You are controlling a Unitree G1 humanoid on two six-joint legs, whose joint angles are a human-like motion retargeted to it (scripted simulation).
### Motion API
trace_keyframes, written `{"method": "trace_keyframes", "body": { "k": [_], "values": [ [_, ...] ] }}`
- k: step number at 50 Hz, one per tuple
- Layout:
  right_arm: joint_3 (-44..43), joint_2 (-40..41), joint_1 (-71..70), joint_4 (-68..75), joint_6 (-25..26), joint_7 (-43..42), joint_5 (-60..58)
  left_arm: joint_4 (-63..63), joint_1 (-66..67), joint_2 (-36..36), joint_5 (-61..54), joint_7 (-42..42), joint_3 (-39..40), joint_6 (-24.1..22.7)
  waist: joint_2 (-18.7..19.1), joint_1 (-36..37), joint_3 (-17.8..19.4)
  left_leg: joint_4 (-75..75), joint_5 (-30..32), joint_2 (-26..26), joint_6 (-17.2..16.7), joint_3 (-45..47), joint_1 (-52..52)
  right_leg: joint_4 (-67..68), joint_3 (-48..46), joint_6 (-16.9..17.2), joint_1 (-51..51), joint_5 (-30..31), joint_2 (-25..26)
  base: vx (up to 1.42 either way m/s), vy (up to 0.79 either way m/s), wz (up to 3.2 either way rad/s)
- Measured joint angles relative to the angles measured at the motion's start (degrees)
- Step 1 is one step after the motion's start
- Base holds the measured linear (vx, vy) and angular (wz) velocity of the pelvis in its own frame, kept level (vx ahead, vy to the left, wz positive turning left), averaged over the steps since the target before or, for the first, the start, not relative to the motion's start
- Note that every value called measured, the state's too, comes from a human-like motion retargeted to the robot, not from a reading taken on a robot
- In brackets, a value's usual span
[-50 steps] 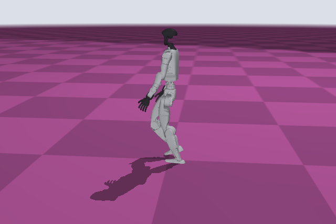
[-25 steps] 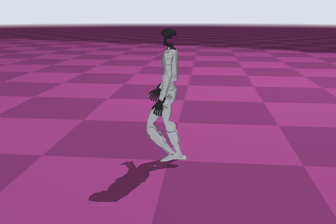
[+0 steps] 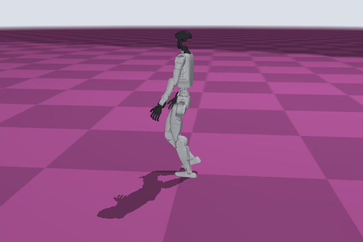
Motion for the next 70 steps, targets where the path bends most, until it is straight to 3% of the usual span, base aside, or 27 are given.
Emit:
{"method": "trace_keyframes", "body": {
  "k": [3,7,10,13,15,18,20,22,25,30,33,37,41,45,47,49,52,54,57,60,62,68,70],
  "values": [
    [-0.86,-0.07,1.68,0.35,0.44,-0.92,0.86,-3.1,-5.75,1.1,-1.99,1.42,-0.48,-1.46,2.17,-2.16,1.48,-4.36,-1.47,3.24,-0.52,-1.67,7.91,-16.2,-3.43,1.65,-3.6,0.43,3.81,-0.01,-0.02,0.15],
    [-2.01,0.39,3.53,1.66,0.95,-1.17,1.03,-6.75,-11.12,2.53,-2.4,2.18,-1.03,-3.41,5.22,-3.65,2.03,-4.81,-5.05,8.21,-2.15,-1.96,14.05,-46.95,-4.81,5.64,-2.75,5.05,12.72,0.0,0.0,0.0],
    [-2.53,0.72,4.83,3.1,1.31,-0.65,1.0,-8.19,-12.5,2.52,-1.92,2.28,-1.15,-3.76,5.94,-4.44,1.91,-0.14,-8.46,9.26,-3.38,-2.79,16.66,-51.58,-3.57,5.71,-2.56,5.95,15.44,0.0,0.0,0.0],
    [-2.51,0.74,5.26,5.05,1.45,-0.22,1.59,-7.67,-11.25,1.33,-2.06,1.58,-0.62,-3.56,8.23,-5.57,2.27,9.22,-9.76,11.63,-6.04,-3.88,18.84,-43.84,-3.34,3.52,-1.39,8.15,18.61,0.06,-0.03,0.17],
    [-2.07,0.67,5.37,6.33,1.45,-0.29,2.58,-6.26,-9.04,0.08,-2.01,0.8,-0.35,-3.19,10.28,-6.35,2.52,19.17,-6.79,13.81,-9.68,-3.57,18.28,-38.32,-3.6,1.61,-0.39,8.31,21.28,0.02,-0.01,0.1],
    [-1.37,-0.19,4.9,6.29,1.12,-0.48,4.04,-3.65,-5.13,-1.63,-0.36,-1.11,-0.82,-2.41,14.41,-6.58,2.02,38.46,5.72,17.82,-17.56,-2.76,10.96,-37.62,-4.9,-2.1,2.02,7.11,26.48,0.0,0.0,0.0],
    [-1.2,-0.95,4.14,4.99,0.8,-0.91,4.16,-2.51,-3.1,-2.27,0.95,-2.25,-1.7,-1.81,16.08,-5.6,1.58,49.3,13.5,19.6,-20.9,-1.79,4.76,-39.61,-4.9,-4.19,4.29,5.81,28.9,0.0,0.0,0.0],
    [-0.85,-1.7,3.12,3.5,0.48,-1.63,3.6,-1.95,-1.43,-2.44,2.09,-2.91,-2.83,-1.4,16.26,-3.94,1.63,57.59,13.1,21.75,-19.37,0.35,-1.25,-41.95,-4.15,-5.13,7.55,4.44,29.91,0.0,0.0,0.0],
    [-0.5,-2.72,0.81,1.09,0.09,-2.58,2.08,-1.24,0.24,-2.05,3.3,-3.18,-3.93,-1.1,15.14,-1.01,2.12,65.37,3.38,25.21,-12.8,3.67,-10.67,-47.4,-2.04,-4.89,13.71,3.62,30.22,-0.01,-0.01,-0.06],
    [-0.46,-4.06,-3.53,-2.9,-0.73,-3.42,0.03,-0.65,3.97,-0.98,3.64,-2.06,-2.35,-1.04,11.88,3.88,3.8,58.24,-8.46,24.64,-6.14,6.99,-23.03,-54.22,2.18,-3.44,23.87,2.4,28.28,-0.04,-0.02,-0.35],
    [-0.51,-4.48,-5.8,-5.46,-1.41,-3.93,0.49,0.12,7.0,-0.7,3.04,-1.86,-0.4,-1.25,10.01,5.8,4.55,45.24,-9.53,21.57,-5.9,7.91,-27.51,-56.95,3.94,-2.81,28.49,1.22,26.34,-0.03,0.0,-0.45],
    [-1.1,-4.31,-8.21,-7.94,-2.0,-4.64,0.88,1.09,11.03,-0.64,2.83,-1.89,1.95,-1.26,7.62,7.31,4.64,22.08,-5.83,15.84,-7.11,6.82,-29.88,-59.87,4.53,-2.54,32.81,-1.04,22.98,-0.01,0.01,-0.29],
    [-1.93,-3.74,-8.96,-8.68,-1.88,-5.1,0.61,2.19,14.57,-0.83,3.47,-1.93,3.76,-0.74,7.22,8.38,4.23,12.08,-4.27,12.61,-7.06,4.36,-30.86,-57.26,5.27,-2.62,34.71,-4.86,21.66,0.05,0.02,-0.06],
    [-2.22,-2.51,-7.24,-6.93,-1.34,-5.64,-0.21,3.9,17.44,-1.08,3.84,-1.85,4.75,0.19,5.93,8.79,3.59,18.75,-1.18,8.97,-5.44,3.83,-30.67,-49.14,6.77,-1.4,36.32,-8.76,19.91,0.17,0.06,0.02],
    [-2.33,-1.69,-6.06,-4.81,-0.81,-5.18,-0.52,4.88,18.19,-0.96,3.77,-2.27,4.98,0.8,4.21,8.99,3.02,23.2,-0.75,6.62,-3.73,4.66,-30.09,-41.81,7.75,0.76,35.9,-8.21,18.11,0.25,0.07,0.04],
    [-2.46,-0.54,-5.22,-1.81,-0.27,-3.77,-0.34,5.61,17.9,-0.7,3.73,-3.29,4.57,1.53,0.78,9.04,2.2,23.44,-0.78,3.02,-1.6,6.32,-28.39,-30.53,9.26,4.64,32.61,-3.81,14.67,0.26,0.07,0.1],
    [-2.24,0.91,-3.58,1.64,0.41,-1.55,0.35,4.92,16.96,-0.87,4.72,-4.79,2.63,2.26,-3.7,7.31,0.72,19.63,-1.43,-2.06,1.63,7.64,-24.77,-11.13,11.15,10.57,23.56,8.44,9.81,0.29,0.06,0.27],
    [-2.08,1.04,-3.02,2.73,0.79,-0.9,0.44,3.64,15.18,-0.7,6.02,-5.32,0.8,2.59,-4.19,5.47,0.45,16.38,-2.54,-2.78,2.73,7.17,-20.87,-1.3,10.58,10.23,16.88,11.45,7.5,0.37,0.05,0.19],
    [-1.89,0.6,-1.51,2.95,0.69,-1.5,0.52,1.64,12.04,-0.23,7.51,-4.44,-1.93,2.71,-3.49,2.45,0.75,12.91,-4.79,-2.28,2.96,6.1,-14.28,6.49,7.29,5.48,7.85,4.96,2.97,0.46,0.06,0.12],
    [-2.57,-0.55,-1.35,2.29,0.34,-2.56,1.6,0.02,6.57,0.82,7.07,-2.93,-2.89,2.78,-0.76,-0.29,1.61,6.19,-5.57,0.5,2.19,3.6,-6.32,2.31,2.92,1.63,0.14,-0.74,1.51,0.57,0.03,0.12],
    [-3.19,-0.88,-0.58,1.88,0.26,-3.32,2.38,-1.33,3.39,1.61,5.75,-1.78,-2.91,2.35,0.65,-1.91,2.27,5.15,-7.83,2.34,2.14,2.41,-2.4,-5.43,0.12,1.03,-2.98,-2.04,1.64,0.65,0.0,0.19],
    [-5.49,-0.79,1.42,3.53,0.68,-5.03,3.48,-4.82,-5.61,4.62,2.61,1.1,-2.33,0.08,5.51,-3.66,2.51,4.58,-15.36,8.96,1.65,0.55,5.08,-47.11,-4.53,5.13,-3.52,5.66,10.28,0.69,-0.07,0.0],
    [-5.87,-0.66,2.49,4.41,0.83,-5.19,3.32,-5.75,-7.16,5.09,2.06,2.02,-2.13,-0.27,5.95,-3.81,1.74,6.53,-17.94,9.37,1.13,0.32,6.11,-53.35,-3.77,6.15,-4.12,7.09,11.62,0.69,-0.12,0.03]
  ]
}}
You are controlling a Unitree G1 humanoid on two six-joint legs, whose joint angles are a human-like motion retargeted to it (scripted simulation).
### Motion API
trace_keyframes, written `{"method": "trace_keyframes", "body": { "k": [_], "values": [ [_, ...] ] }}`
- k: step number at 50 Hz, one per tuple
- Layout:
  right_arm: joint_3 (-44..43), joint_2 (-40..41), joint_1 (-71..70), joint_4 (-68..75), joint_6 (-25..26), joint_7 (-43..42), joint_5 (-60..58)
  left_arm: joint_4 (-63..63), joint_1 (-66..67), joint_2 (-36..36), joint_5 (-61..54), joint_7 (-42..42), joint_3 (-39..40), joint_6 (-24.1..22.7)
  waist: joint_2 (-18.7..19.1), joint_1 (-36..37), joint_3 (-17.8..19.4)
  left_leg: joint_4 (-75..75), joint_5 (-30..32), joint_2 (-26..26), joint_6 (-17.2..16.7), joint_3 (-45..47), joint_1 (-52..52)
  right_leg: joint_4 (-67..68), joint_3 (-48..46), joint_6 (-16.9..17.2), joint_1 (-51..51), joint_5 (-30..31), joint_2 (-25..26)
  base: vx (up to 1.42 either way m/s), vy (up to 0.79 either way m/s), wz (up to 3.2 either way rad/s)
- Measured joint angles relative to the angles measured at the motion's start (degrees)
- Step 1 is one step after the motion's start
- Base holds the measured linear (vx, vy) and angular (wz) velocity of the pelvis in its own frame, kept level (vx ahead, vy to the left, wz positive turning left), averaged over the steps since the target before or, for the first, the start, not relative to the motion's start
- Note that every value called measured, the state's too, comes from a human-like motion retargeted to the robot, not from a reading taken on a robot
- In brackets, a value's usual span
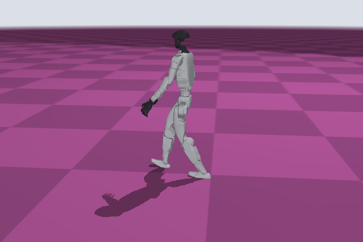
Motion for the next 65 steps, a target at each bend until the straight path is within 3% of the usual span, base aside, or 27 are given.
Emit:
{"method": "trace_keyframes", "body": {
  "k": [5,10,12,14,18,22,25,30,35,47,65],
  "values": [
    [-0.19,0.34,2.35,2.53,0.34,-0.46,-0.31,-0.79,0.09,-1.1,-1.56,1.49,1.18,-0.03,2.26,-0.45,-2.56,10.59,-0.53,4.26,-3.93,0.89,2.31,5.35,0.06,-2.24,0.45,5.94,3.25,0.68,-0.14,0.2],
    [2.03,-0.88,2.0,3.36,0.68,-0.47,-0.08,1.19,4.08,-4.56,-1.81,0.5,0.46,1.0,9.21,-1.61,-1.63,36.14,16.66,14.1,-14.7,1.08,-1.83,10.85,-2.21,-8.53,5.15,3.15,12.3,0.58,-0.17,0.15],
    [2.84,-1.58,1.03,2.33,0.63,-0.57,-0.03,1.92,5.24,-5.94,-0.28,-0.54,-1.08,1.56,11.07,-1.0,-1.33,45.88,21.69,17.1,-16.03,1.55,-6.43,8.9,-2.36,-10.29,7.81,2.44,15.4,0.51,-0.15,-0.05],
    [3.7,-2.22,0.09,1.05,0.38,-1.12,-0.3,2.49,6.38,-7.2,1.23,-1.38,-2.86,2.12,11.63,0.09,-1.06,53.18,20.55,19.64,-14.21,3.18,-10.93,8.44,-1.94,-11.1,10.04,0.96,17.02,0.49,-0.15,-0.13],
    [4.83,-3.54,-3.49,-1.99,-0.07,-2.35,-0.75,4.0,6.7,-8.89,3.66,-2.3,-5.1,3.2,10.67,2.62,-0.47,58.47,9.92,21.56,-7.67,6.35,-20.32,5.1,0.14,-10.84,14.83,-0.61,17.76,0.45,-0.12,-0.25],
    [5.7,-4.24,-6.78,-6.33,-0.68,-3.33,-1.12,4.86,6.87,-9.62,4.17,-1.94,-5.77,3.83,8.31,4.61,0.48,50.25,1.64,18.11,-3.73,8.01,-25.7,3.89,3.57,-9.7,18.56,-2.66,16.44,0.41,-0.05,-0.48],
    [6.56,-4.0,-8.36,-9.56,-1.08,-3.56,-1.29,5.35,7.07,-9.82,3.87,-1.4,-5.9,3.83,6.43,4.94,1.11,39.6,-0.62,13.63,-2.69,7.03,-26.58,4.21,6.41,-8.98,20.63,-4.46,14.94,0.35,0.0,-0.49],
    [8.19,-2.74,-8.73,-11.4,-1.43,-2.79,-1.12,6.02,7.2,-9.96,4.31,-0.38,-6.18,3.69,4.82,4.22,1.05,25.61,1.56,7.23,-3.42,1.49,-24.03,4.82,10.61,-8.92,23.32,-6.82,13.5,0.28,0.04,-0.35],
    [8.88,-1.17,-7.64,-7.36,-0.91,-1.91,-1.12,6.6,6.4,-9.94,5.0,0.8,-6.53,3.61,4.77,2.62,0.35,19.6,2.3,4.99,-3.17,-0.74,-19.46,4.02,13.04,-9.14,26.26,-8.19,12.66,0.2,0.08,-0.06],
    [6.17,-1.39,-3.32,5.85,0.81,-2.6,-1.15,5.82,5.49,-9.96,7.21,1.79,-8.22,3.16,6.03,0.36,-1.56,11.67,2.45,2.5,-2.09,0.47,-13.65,6.49,12.56,-8.02,27.58,-10.47,9.19,0.11,0.1,0.08],
    [6.28,-1.25,-3.75,4.39,0.53,-2.39,-2.04,6.35,4.78,-10.97,10.5,0.28,-9.66,3.88,4.42,0.74,-3.23,0.29,7.41,-0.15,-2.5,-0.22,-12.64,7.53,8.99,-7.02,22.72,-12.45,5.53,0.03,0.04,0.16]
  ]
}}
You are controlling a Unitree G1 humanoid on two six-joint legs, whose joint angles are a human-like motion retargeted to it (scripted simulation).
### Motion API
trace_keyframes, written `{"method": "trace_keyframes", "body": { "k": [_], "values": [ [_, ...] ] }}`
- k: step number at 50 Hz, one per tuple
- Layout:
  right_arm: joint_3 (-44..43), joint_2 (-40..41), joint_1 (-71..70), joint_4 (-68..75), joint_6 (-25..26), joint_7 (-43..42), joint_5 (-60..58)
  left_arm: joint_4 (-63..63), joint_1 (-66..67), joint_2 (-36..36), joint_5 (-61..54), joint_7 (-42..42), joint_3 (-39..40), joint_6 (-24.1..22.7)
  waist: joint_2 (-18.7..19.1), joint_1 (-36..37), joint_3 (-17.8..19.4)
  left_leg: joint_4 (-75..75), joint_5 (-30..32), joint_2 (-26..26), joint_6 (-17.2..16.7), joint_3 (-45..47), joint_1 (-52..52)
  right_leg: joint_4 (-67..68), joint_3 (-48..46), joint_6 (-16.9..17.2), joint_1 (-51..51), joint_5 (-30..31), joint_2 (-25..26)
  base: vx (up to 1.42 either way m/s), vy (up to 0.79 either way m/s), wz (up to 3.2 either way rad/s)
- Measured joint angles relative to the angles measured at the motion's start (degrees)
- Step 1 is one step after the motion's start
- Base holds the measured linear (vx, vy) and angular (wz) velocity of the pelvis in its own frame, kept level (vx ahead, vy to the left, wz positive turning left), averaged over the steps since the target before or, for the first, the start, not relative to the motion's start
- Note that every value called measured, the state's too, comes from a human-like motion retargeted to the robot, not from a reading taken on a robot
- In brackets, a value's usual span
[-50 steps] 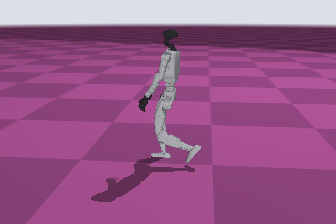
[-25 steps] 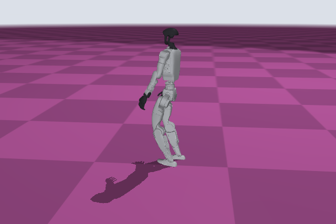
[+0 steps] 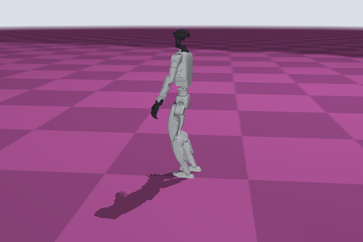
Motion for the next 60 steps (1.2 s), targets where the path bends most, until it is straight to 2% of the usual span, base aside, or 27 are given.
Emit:
{"method": "trace_keyframes", "body": {
  "k": [13,29,44,60],
  "values": [
    [1.18,1.03,0.43,1.2,0.14,1.07,-1.29,-0.9,0.24,0.12,-1.34,0.48,0.75,-0.38,-0.65,2.86,0.33,-1.08,0.48,0.12,-0.57,-2.22,0.22,-1.91,-3.46,-0.42,1.22,0.72,-0.23,0.01,-0.01,0.23],
    [1.35,0.74,-2.41,0.02,-1.02,-1.44,-3.88,-0.42,5.48,1.1,-1.78,3.72,2.21,-1.18,-0.77,8.01,0.81,2.69,-0.67,0.23,-0.85,-4.89,-1.35,-4.86,-7.03,-0.57,3.51,2.22,0.5,0.0,-0.01,0.23],
    [-1.24,0.27,-2.6,-2.18,-2.19,-2.56,-1.97,-3.17,7.72,1.29,-2.52,4.24,4.19,-2.06,-0.16,12.28,0.88,9.93,-2.71,-0.63,-0.5,-7.82,-4.28,-4.37,-9.73,-0.96,4.39,2.35,1.3,0.0,0.0,0.26],
    [-4.92,1.28,-2.14,-0.88,-1.62,0.55,1.28,-5.16,6.6,0.67,-6.57,1.45,8.64,-1.99,-0.19,15.97,1.18,15.2,-3.7,-2.04,-0.24,-9.99,-6.24,-1.19,-12.4,-1.48,4.11,1.21,1.09,-0.01,0.0,0.26]
  ]
}}
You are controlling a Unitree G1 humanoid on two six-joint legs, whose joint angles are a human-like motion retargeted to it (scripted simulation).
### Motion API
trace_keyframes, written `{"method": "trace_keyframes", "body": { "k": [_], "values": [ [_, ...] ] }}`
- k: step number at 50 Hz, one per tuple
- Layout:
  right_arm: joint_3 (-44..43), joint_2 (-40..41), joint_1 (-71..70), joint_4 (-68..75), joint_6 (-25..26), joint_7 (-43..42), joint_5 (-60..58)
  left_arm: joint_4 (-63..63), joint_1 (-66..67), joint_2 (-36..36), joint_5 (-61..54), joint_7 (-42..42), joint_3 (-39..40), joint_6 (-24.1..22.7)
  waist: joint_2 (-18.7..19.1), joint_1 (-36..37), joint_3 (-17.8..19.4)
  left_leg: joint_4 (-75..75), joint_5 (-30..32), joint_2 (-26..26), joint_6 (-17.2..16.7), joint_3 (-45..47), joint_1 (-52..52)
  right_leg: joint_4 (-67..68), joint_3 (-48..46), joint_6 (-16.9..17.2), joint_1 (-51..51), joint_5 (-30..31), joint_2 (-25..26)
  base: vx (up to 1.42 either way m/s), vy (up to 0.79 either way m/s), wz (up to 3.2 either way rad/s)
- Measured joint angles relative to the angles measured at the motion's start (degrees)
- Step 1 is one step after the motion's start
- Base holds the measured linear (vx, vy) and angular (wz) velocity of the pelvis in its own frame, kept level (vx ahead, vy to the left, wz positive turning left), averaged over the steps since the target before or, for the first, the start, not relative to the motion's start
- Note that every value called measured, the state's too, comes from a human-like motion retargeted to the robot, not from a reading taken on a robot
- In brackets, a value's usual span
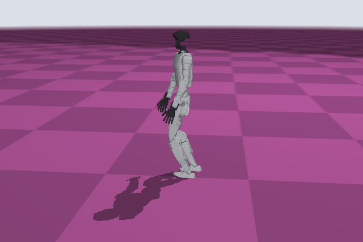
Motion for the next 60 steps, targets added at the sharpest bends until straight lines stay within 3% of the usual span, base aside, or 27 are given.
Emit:
{"method": "trace_keyframes", "body": {
  "k": [22,45,53,60],
  "values": [
    [-3.66,2.13,3.23,0.93,2.61,4.16,-0.12,-0.29,2.55,1.58,-1.62,-3.11,6.36,1.8,-1.39,5.86,1.36,1.59,0.55,-1.73,0.28,-2.03,-1.88,4.95,-3.24,-0.28,-2.53,-1.14,-1.58,-0.01,-0.01,0.22],
    [0.33,1.4,1.65,-5.03,2.53,5.49,-2.37,-4.89,2.48,1.52,-1.41,-3.62,7.18,1.91,-3.64,7.5,2.52,2.07,0.57,-3.26,1.05,-1.56,-5.62,18.83,-4.88,-0.84,-11.94,0.48,-5.47,-0.03,0.0,0.25],
    [2.24,0.62,1.14,-6.48,1.77,5.87,-2.38,-5.86,1.85,1.34,-0.1,-3.83,5.66,1.81,-5.27,5.68,2.72,-1.44,3.41,-5.61,0.49,-2.07,-6.79,26.59,-1.15,3.01,-20.53,8.62,-8.23,-0.04,0.01,0.39],
    [2.92,0.37,1.45,-7.39,1.02,5.2,-2.14,-5.82,1.93,0.89,1.08,-3.28,4.8,1.75,-6.4,3.91,2.6,-2.91,5.35,-7.94,0.1,-3.12,-7.92,29.47,4.77,7.24,-26.24,7.47,-7.36,-0.03,0.01,0.38]
  ]
}}
